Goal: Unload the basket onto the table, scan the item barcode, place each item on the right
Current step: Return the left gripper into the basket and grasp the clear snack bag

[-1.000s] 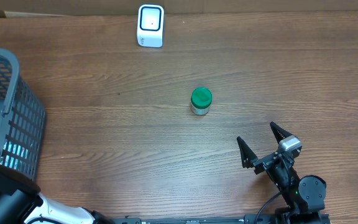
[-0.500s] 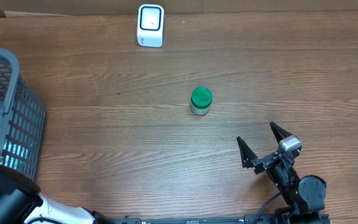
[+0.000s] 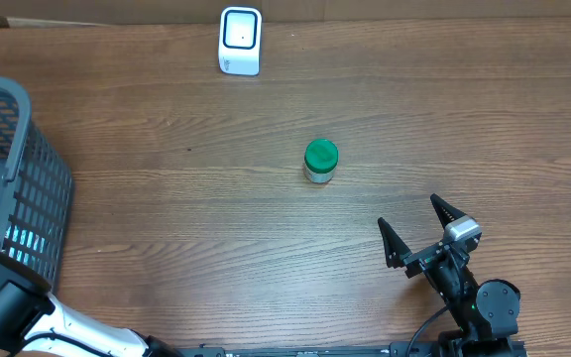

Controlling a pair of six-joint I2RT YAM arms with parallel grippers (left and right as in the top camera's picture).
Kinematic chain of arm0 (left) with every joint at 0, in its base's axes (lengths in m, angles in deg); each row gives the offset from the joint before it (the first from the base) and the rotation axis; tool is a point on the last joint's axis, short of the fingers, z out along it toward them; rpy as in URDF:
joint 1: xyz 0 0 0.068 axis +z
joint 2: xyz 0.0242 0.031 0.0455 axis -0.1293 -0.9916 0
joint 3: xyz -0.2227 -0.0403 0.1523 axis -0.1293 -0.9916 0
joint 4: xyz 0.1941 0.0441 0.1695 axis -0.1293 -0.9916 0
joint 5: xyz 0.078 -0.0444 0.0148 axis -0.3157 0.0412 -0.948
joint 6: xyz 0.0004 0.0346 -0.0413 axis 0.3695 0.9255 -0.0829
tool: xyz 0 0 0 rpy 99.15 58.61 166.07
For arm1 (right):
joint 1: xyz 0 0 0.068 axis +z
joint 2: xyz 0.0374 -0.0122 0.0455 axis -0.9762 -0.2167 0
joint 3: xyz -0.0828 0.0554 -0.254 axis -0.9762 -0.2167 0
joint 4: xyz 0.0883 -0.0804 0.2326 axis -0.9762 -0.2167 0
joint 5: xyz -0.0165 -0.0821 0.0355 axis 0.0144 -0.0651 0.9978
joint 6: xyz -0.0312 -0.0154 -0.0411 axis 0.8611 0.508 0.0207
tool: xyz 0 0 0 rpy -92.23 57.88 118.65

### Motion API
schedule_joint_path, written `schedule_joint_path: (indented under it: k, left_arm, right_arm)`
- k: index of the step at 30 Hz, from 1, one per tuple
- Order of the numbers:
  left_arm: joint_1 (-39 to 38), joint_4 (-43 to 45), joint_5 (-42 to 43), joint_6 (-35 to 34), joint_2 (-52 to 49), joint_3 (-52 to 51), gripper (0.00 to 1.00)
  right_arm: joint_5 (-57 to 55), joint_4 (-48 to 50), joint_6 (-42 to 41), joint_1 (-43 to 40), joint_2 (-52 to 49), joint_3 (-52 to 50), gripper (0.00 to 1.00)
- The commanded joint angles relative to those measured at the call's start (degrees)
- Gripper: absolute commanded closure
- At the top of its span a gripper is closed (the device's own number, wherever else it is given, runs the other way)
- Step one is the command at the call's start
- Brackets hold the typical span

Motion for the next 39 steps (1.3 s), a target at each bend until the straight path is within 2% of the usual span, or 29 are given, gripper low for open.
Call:
schedule_joint_path:
  k: [1, 3, 7, 8, 10, 12, 17, 23, 29, 33, 39]
  left_arm:
    - [0.3, 0.1, -0.3, 1.1, -2.4, -0.4, 0.02]
    - [0.3, 0.3, -0.3, 1.1, -3.0, -0.4, 0.11]
    - [0.3, 0.5, -0.3, 1.1, -3.0, -0.4, 0.55]
    - [0.3, 0.4, -0.3, 1.1, -3.0, -0.4, 0.61]
    - [0.2, 0.2, -0.3, 1.0, -3.0, -0.4, 0.83]
    - [0.2, 0.0, -0.3, 1.0, -3.0, -0.4, 0.96]
    - [0.0, -1.5, -0.3, -0.7, -2.5, 1.3, 0.96]
    - [-0.7, -8.8, -0.3, -6.1, -0.8, 14.1, 0.96]
    - [-2.0, -14.5, 0.1, -14.3, 2.1, 29.2, 0.96]
    - [-5.4, -14.1, 5.3, -18.9, 7.6, 35.8, 0.96]
    - [-11.6, -10.6, 5.3, -20.0, 13.6, 38.1, 0.96]
  right_arm:
    - [0.2, 0.4, 0.1, -0.2, 0.4, -0.6, 0.0]
    - [0.2, 0.4, 0.1, -0.2, 0.4, -0.6, 0.0]
    - [0.2, 0.4, 0.1, -0.2, 0.4, -0.6, 0.0]
    - [0.2, 0.4, 0.1, -0.2, 0.4, -0.6, 0.0]
    - [0.2, 0.4, 0.1, -0.2, 0.4, -0.6, 0.0]
    - [0.2, 0.4, 0.1, -0.2, 0.4, -0.6, 0.0]
    - [0.2, 0.4, 0.1, -0.2, 0.4, -0.6, 0.0]
    - [0.2, 0.4, 0.1, -0.2, 0.4, -0.6, 0.0]
    - [0.2, 0.4, 0.1, -0.2, 0.4, -0.6, 0.0]
    - [0.2, 0.4, 0.1, -0.2, 0.4, -0.6, 0.0]
    - [0.2, 0.4, 0.1, -0.2, 0.4, -0.6, 0.0]
